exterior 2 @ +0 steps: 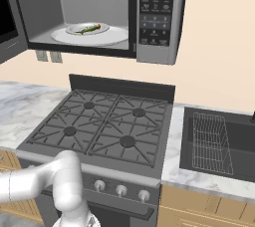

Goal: Transport the fish from the fridge to the microwave and turn on the microwave.

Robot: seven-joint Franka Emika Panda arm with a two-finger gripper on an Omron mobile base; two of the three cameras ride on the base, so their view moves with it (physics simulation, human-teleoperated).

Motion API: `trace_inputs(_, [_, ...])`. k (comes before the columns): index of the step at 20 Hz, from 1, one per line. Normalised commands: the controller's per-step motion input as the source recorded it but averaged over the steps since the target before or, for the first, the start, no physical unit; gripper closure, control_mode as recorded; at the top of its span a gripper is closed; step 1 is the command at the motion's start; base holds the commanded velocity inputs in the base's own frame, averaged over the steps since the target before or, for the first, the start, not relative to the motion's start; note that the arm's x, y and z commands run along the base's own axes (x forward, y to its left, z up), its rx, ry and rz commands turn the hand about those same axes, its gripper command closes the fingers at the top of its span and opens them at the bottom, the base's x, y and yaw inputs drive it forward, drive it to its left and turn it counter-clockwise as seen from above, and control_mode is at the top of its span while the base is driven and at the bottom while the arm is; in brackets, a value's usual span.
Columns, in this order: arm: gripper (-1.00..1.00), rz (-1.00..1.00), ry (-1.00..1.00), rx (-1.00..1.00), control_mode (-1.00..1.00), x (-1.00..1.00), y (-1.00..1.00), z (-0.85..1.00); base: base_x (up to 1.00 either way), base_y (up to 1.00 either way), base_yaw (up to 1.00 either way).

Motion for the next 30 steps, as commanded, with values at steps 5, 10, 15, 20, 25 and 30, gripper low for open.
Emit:
trace_inputs(5, [1.00, 0.00, -0.15, -0.08, -1.00, -0.18, -0.49, 0.09, 0.00, 0.00, 0.00])
trace_inputs(10, [1.00, 0.00, -0.19, -0.10, -1.00, -0.04, -0.53, 0.13, 0.00, 0.00, 0.00])
trace_inputs(15, [1.00, 0.00, -0.17, -0.09, -1.00, -0.11, -0.56, 0.02, 0.00, 0.00, 0.00])
trace_inputs(20, [1.00, 0.00, -0.17, -0.09, -1.00, -0.29, -0.56, 0.00, 0.00, 0.00, 0.00])
trace_inputs(25, [1.00, 0.00, -0.16, -0.10, -1.00, -0.20, -0.63, 0.02, 0.00, 0.00, 0.00])
trace_inputs(30, [1.00, 0.00, -0.17, -0.10, -1.00, -0.14, -0.61, 0.00, 0.00, 0.00, 0.00])
